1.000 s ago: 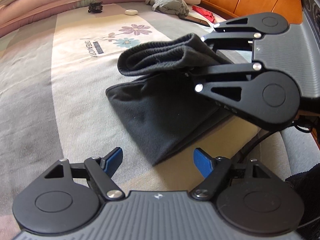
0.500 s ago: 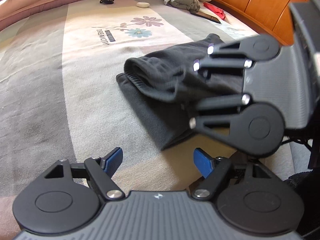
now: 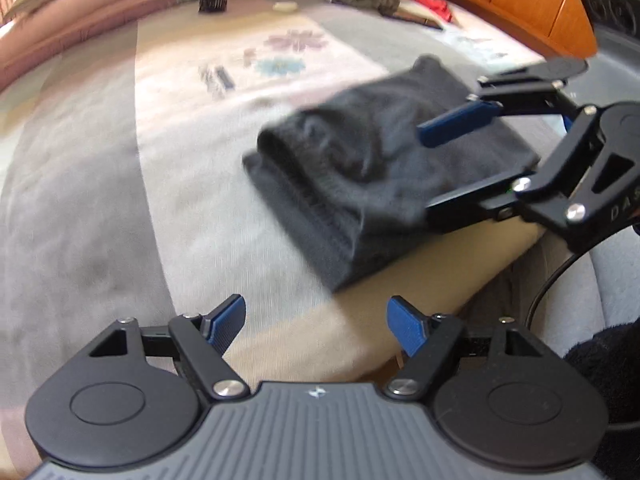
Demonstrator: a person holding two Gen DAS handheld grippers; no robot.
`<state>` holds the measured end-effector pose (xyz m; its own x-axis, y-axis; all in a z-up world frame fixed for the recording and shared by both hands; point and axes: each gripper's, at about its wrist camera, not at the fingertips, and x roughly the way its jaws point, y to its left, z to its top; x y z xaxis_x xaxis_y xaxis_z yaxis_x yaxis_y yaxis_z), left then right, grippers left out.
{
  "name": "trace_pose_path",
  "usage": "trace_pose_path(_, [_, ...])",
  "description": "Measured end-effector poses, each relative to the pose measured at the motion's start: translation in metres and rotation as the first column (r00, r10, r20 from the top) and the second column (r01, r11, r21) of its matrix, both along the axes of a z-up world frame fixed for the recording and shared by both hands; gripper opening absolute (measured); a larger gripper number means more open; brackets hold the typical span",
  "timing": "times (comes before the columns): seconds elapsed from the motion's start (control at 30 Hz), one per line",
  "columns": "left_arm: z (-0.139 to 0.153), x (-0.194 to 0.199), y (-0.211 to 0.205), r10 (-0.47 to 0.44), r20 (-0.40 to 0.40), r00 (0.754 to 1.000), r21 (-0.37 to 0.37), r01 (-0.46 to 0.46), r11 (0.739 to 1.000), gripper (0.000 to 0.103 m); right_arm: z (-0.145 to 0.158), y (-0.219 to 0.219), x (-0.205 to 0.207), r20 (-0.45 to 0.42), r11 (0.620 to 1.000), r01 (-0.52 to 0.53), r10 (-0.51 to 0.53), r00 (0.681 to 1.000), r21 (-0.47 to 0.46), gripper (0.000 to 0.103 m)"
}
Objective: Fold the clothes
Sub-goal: 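Open the right gripper and withdraw it from the folded sweatpants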
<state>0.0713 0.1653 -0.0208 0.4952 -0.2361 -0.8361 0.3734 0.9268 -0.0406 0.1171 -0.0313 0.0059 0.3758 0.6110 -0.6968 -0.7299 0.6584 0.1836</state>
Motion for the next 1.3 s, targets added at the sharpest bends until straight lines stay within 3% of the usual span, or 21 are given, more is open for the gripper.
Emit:
trace_pose_path(0.2, [0.021, 0.044, -0.032, -0.102, 0.113, 0.988, -0.031, 0.106, 0.994, 0.078, -0.011, -0.076, 0.01, -0.031, 0.972, 0.235, -0.235, 0.972, -0.003, 0.084])
trace_pose_path(0.3, [0.014, 0.077, -0.056, -0.149, 0.135, 0.979, -0.093, 0.163, 0.982, 0.078, -0.021, -0.101, 0.014, -0.024, 0.948, 0.316, -0.317, 0.948, -0.015, 0.084])
trace_pose_path(0.47, [-0.017, 0.11, -0.081, -0.172, 0.086, 0.981, -0.161, 0.184, 0.97, 0.078, -0.042, -0.115, 0.02, -0.04, 0.934, 0.358, -0.357, 0.933, 0.005, 0.084])
trace_pose_path(0.57, [-0.035, 0.105, -0.061, -0.167, 0.059, 0.984, -0.153, 0.175, 0.973, 0.078, -0.058, -0.117, 0.024, -0.045, 0.928, 0.373, -0.374, 0.926, -0.016, 0.084])
trace_pose_path(0.63, [-0.037, 0.091, -0.041, -0.178, 0.087, 0.98, -0.176, 0.191, 0.966, 0.078, -0.065, -0.122, 0.022, -0.047, 0.928, 0.372, -0.372, 0.927, -0.016, 0.085])
trace_pose_path(0.7, [-0.032, 0.082, -0.034, -0.175, 0.086, 0.981, -0.164, 0.187, 0.968, 0.077, -0.066, -0.124, 0.018, -0.028, 0.935, 0.354, -0.355, 0.935, -0.014, 0.085])
trace_pose_path(0.8, [-0.022, 0.079, -0.045, -0.201, 0.082, 0.976, -0.072, 0.207, 0.976, 0.077, -0.058, -0.124, 0.013, -0.001, 0.935, 0.355, -0.355, 0.935, -0.025, 0.085])
trace_pose_path(0.87, [-0.014, 0.083, -0.053, -0.199, 0.085, 0.976, -0.049, 0.203, 0.978, 0.077, -0.051, -0.123, 0.01, 0.037, 0.935, 0.354, -0.354, 0.935, -0.017, 0.086])
trace_pose_path(1.03, [-0.002, 0.105, -0.08, -0.23, 0.123, 0.966, -0.19, 0.25, 0.949, 0.078, -0.054, -0.116, 0.013, 0.074, 0.94, 0.34, -0.338, 0.938, -0.022, 0.088])
trace_pose_path(1.23, [-0.018, 0.126, -0.118, -0.316, 0.092, 0.944, -0.365, 0.327, 0.872, 0.08, -0.066, -0.123, 0.004, 0.059, 0.937, 0.348, -0.345, 0.937, -0.04, 0.089])
trace_pose_path(1.3, [-0.032, 0.134, -0.12, -0.292, 0.045, 0.955, -0.341, 0.289, 0.894, 0.075, -0.067, -0.127, 0.001, 0.05, 0.934, 0.356, -0.355, 0.934, -0.029, 0.089])
